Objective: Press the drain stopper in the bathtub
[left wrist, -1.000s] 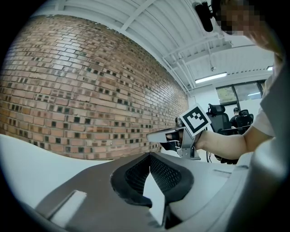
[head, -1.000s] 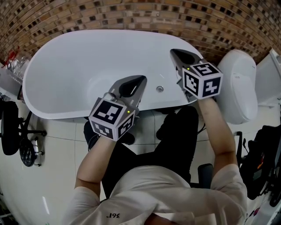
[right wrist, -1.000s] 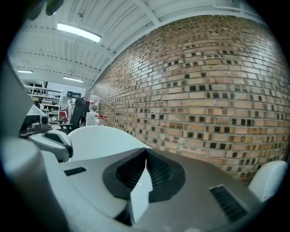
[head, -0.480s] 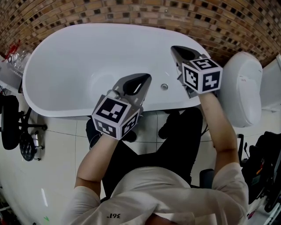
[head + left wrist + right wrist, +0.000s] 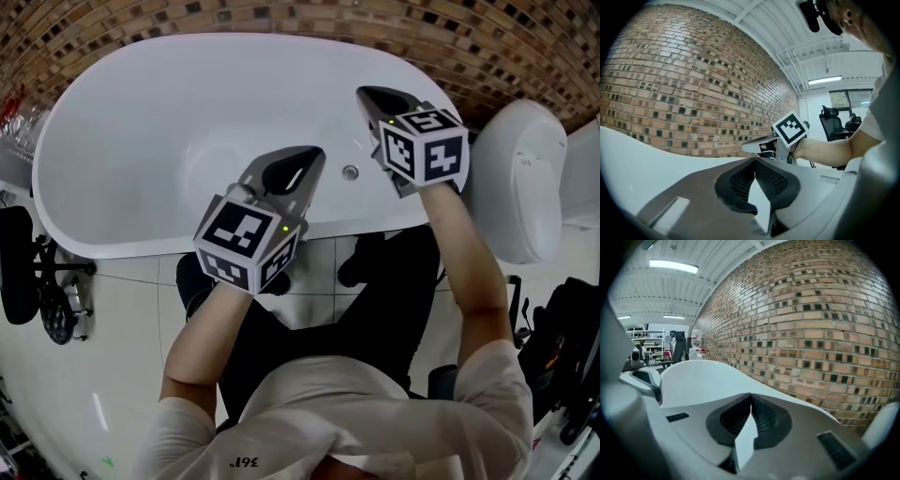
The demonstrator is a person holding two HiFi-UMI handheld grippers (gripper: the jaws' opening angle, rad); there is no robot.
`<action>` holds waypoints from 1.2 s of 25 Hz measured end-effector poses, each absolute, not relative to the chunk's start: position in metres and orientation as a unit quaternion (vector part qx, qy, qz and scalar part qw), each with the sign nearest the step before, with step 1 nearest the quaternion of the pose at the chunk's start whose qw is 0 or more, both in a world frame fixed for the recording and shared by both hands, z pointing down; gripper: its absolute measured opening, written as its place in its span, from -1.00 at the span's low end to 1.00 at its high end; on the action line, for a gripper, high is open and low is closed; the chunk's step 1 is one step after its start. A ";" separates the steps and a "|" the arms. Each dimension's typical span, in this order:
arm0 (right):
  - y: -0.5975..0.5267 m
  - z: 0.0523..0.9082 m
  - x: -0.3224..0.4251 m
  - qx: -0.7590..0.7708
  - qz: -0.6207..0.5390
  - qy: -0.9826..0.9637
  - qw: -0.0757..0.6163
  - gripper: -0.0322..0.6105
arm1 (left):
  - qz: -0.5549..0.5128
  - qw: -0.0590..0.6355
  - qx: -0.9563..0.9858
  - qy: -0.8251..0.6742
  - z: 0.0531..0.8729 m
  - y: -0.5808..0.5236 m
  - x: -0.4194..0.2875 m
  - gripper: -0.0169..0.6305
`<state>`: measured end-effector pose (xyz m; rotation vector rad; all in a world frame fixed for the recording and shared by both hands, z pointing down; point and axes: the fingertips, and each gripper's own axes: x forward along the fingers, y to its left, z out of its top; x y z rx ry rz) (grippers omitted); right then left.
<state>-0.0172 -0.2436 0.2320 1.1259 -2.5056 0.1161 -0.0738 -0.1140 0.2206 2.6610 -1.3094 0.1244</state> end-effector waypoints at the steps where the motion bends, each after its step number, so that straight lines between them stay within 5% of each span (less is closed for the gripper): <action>1: -0.247 0.237 -0.017 0.402 0.042 -0.893 0.198 -0.87 | 0.043 0.088 0.893 -0.439 0.222 -0.117 -0.073 -0.92; 30: -0.359 0.444 -0.005 0.399 0.146 -0.846 0.321 -0.86 | 0.140 0.188 0.886 -0.400 0.359 -0.234 -0.039 -0.92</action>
